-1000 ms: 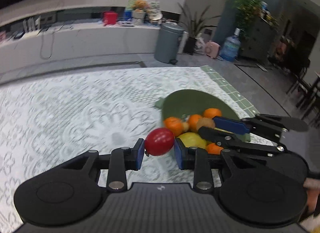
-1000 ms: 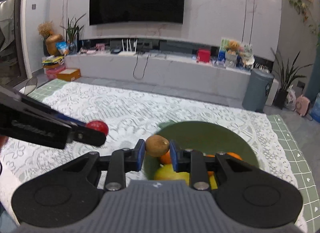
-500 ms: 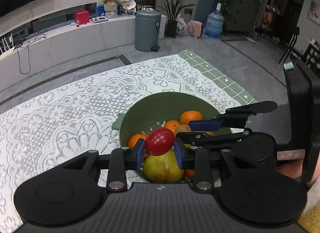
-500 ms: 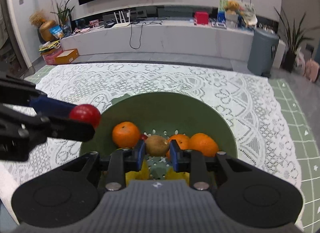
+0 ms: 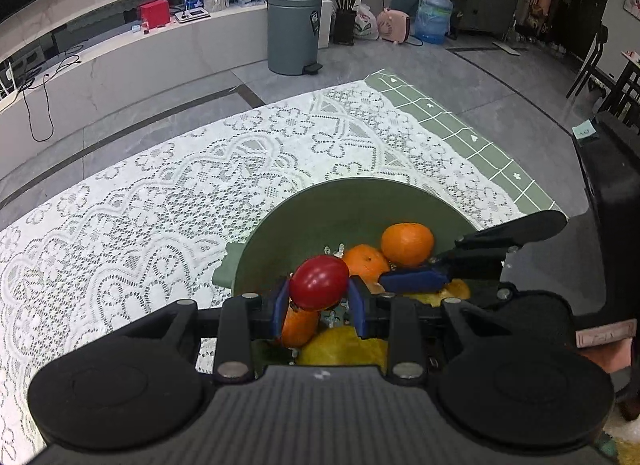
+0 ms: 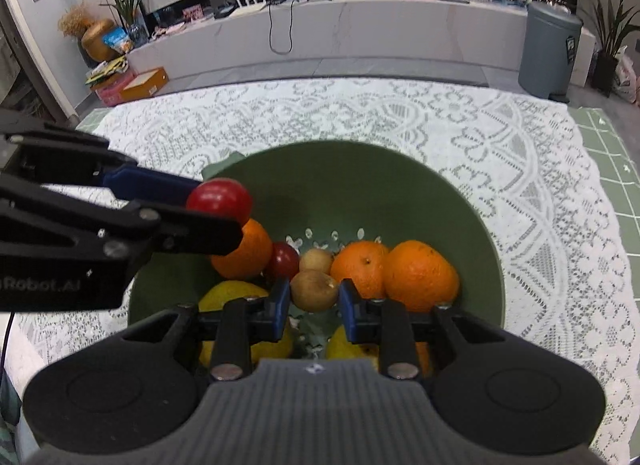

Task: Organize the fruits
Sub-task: 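Carry the red plum and kiwi over the green colander with both tools, then open the right tool dropping the kiwi while the left tool releases the plum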

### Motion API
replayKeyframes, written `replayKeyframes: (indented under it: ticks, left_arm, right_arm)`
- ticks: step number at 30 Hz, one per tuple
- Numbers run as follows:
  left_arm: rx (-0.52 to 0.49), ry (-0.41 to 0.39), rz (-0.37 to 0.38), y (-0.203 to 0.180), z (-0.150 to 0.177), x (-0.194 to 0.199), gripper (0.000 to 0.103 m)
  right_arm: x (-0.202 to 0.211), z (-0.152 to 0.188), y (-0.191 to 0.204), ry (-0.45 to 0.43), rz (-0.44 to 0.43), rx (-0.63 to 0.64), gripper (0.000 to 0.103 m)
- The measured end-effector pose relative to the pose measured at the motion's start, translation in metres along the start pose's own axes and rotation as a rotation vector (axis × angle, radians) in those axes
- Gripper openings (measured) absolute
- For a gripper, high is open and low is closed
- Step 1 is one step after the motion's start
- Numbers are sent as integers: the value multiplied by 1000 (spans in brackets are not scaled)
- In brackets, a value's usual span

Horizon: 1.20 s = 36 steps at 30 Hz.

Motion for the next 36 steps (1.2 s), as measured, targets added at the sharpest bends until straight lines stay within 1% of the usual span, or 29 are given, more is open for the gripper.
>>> replayKeyframes:
  ticks: [6,7,9,10,12,14,15,16,21,26,31,34,36]
  left_arm:
    - [-32,15,-4,-5,-7,-11,35]
    - [-33,17,-4,-6,-8,-13,35]
    - [-34,20,-3,-6,-10,-15,35]
    - [-35,22,-3,-7,-11,-16,36]
    - [-39,25,-5,-8,-13,-19,36]
    - [-34,34,-3,-8,-16,-23,36]
    - [-37,46,-5,-8,-17,-26,36]
    - [-43,53,-11,-10,-18,-29,36]
    - [-80,100,-44,-16,-19,-50,36]
    - [-127,136,-90,-19,-15,-68,36]
    - [-134,164,-98,-17,-13,-77,36]
    - [-132,162,-101,-17,-13,-78,36]
    - [-132,161,-103,-16,-13,-78,44]
  right_arm:
    - [4,1,-5,-20,-12,-27,25]
    - [6,1,-6,-31,-11,-34,26]
    - [13,3,-11,-59,-1,-53,34]
    - [18,3,-13,-77,12,-61,39]
    - [30,5,-16,-113,38,-65,41]
    - [41,7,-15,-138,112,-35,49]
    - [45,9,-14,-149,156,-8,52]
    - [48,9,-13,-153,177,12,54]
    - [50,13,-23,-159,186,-16,54]
    - [47,14,-21,-154,200,19,54]
    - [41,14,-23,-139,191,24,55]
    - [38,15,-20,-134,190,28,55]
    - [37,15,-19,-130,190,32,55]
Point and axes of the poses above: each gripper's, at about its wrist camera, not at the fingertips, and x roughly against the way its jaws point, y to its left, z to its underside, the point moved 1 cm from there along -x, roughly the way its jaws point, and after that the axes turned 14 degrees about x, right-handed, at the moved point
